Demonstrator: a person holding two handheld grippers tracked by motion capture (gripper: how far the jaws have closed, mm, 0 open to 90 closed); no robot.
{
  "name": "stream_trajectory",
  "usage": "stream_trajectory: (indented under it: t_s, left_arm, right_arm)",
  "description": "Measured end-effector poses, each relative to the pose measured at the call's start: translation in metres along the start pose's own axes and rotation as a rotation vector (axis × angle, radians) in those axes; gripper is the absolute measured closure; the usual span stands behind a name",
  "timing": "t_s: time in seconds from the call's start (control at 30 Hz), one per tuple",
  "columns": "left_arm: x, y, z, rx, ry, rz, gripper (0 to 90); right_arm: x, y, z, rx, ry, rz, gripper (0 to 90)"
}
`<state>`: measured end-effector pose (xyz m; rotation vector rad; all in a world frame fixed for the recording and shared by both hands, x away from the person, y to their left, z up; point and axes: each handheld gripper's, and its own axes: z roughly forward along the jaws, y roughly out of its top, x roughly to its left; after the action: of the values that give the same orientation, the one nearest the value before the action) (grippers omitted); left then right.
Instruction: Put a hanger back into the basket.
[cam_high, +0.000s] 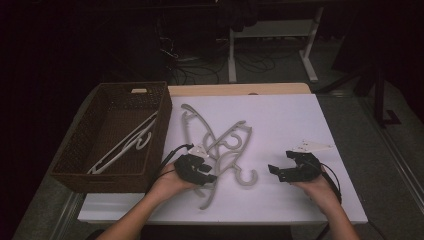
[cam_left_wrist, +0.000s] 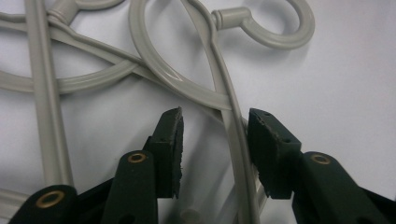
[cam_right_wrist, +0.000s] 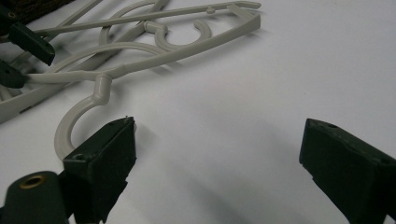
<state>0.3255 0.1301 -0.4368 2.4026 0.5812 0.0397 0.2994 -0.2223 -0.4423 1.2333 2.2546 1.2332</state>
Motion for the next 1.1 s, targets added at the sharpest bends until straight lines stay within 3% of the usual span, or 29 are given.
stream_trajectory:
  t_s: [0.3,0.73,1.1]
  left_arm:
    - [0.0,0.001,0.009,0.061,0.023,0.009,69.9]
    - [0.002,0.005,0.004,0.071,0.031,-0.02,81.6]
    - [0.0,0.021,-0.021,-0.017,0.046,-0.037,82.2]
  right_arm:
    - [0.0,0.0,0.0,-0.002,0.001,0.0,10.5]
    - [-0.001,0.0,-0.001,-0.005,-0.001,0.001,10.6]
    - [-0.003,0.0,-0.003,-0.013,-0.007,0.009,10.6]
